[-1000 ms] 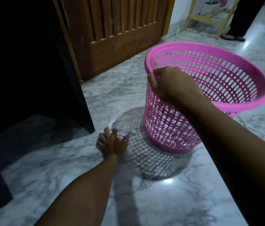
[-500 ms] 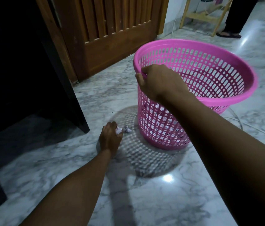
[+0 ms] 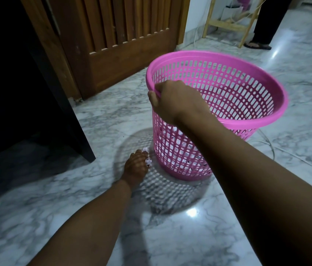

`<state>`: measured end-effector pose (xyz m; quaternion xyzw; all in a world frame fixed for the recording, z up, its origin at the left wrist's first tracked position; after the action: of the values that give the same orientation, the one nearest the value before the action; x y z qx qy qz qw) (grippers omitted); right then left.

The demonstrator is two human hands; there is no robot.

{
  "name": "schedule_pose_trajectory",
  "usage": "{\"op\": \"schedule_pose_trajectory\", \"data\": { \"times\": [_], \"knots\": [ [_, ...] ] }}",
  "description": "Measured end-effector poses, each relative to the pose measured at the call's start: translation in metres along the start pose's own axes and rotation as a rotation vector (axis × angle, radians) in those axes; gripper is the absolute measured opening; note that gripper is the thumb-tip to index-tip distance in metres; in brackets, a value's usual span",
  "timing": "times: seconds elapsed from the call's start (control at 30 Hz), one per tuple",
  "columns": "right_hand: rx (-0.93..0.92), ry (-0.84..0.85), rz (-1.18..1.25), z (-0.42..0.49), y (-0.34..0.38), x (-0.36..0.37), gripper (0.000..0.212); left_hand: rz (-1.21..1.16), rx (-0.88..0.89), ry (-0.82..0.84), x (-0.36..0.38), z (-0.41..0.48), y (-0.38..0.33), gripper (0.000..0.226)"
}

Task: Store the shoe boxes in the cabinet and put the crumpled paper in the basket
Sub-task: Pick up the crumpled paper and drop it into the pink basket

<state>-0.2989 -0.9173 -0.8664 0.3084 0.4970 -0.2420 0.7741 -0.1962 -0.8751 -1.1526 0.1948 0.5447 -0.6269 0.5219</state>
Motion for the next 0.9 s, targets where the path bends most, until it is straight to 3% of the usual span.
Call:
{"op": "schedule_pose_trajectory", "data": {
  "times": [0.07, 0.13, 0.3, 0.37, 0.47, 0.53, 0.6, 0.73, 0.8, 0.9],
  "knots": [
    [0.0, 0.003, -0.002, 0.0, -0.001, 0.0, 0.038, 0.02, -0.193, 0.038, -0.008, 0.001, -0.001, 0.027],
    [-0.005, 0.012, 0.016, -0.001, -0.001, 0.0, 0.038, -0.105, -0.272, -0.05, -0.022, 0.004, -0.006, 0.009],
    [-0.015, 0.151, 0.1, -0.006, -0.001, -0.004, 0.036, -0.659, -0.541, -0.298, -0.103, 0.031, -0.047, 0.028],
    [-0.014, 0.246, 0.139, -0.012, -0.001, -0.011, 0.037, -0.637, -0.523, -0.422, -0.153, 0.047, -0.066, 0.015],
    [-0.026, 0.382, 0.172, -0.021, 0.002, -0.021, 0.037, -0.693, -0.477, -0.674, -0.225, 0.066, -0.092, 0.023],
    [-0.063, 0.431, 0.196, -0.026, 0.006, -0.027, 0.035, -0.689, -0.384, -0.719, -0.262, 0.079, -0.116, 0.005],
    [-0.102, 0.49, 0.231, -0.034, 0.01, -0.033, 0.035, -0.65, -0.299, -0.62, -0.281, 0.092, -0.145, 0.019],
    [-0.122, 0.609, 0.342, -0.054, 0.014, -0.036, 0.045, -0.395, -0.224, -0.021, -0.268, 0.104, -0.183, 0.017],
    [-0.112, 0.659, 0.375, -0.061, 0.012, -0.039, 0.045, -0.287, -0.246, 0.229, -0.25, 0.104, -0.181, 0.033],
    [-0.056, 0.645, 0.511, -0.063, -0.001, -0.054, 0.033, -0.17, -0.273, 0.393, -0.239, 0.1, -0.175, 0.063]
  ]
}}
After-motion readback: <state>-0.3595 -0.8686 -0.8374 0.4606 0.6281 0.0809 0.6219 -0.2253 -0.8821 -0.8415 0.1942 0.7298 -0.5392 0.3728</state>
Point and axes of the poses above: each hand's wrist, its own z-axis towards the middle knuckle, its own x-axis out of the palm, y = z × x, the point moved 4 cm from there along z, towards the middle knuckle, and after that the axes turned 4 degrees about -y, right-handed, at the moved point
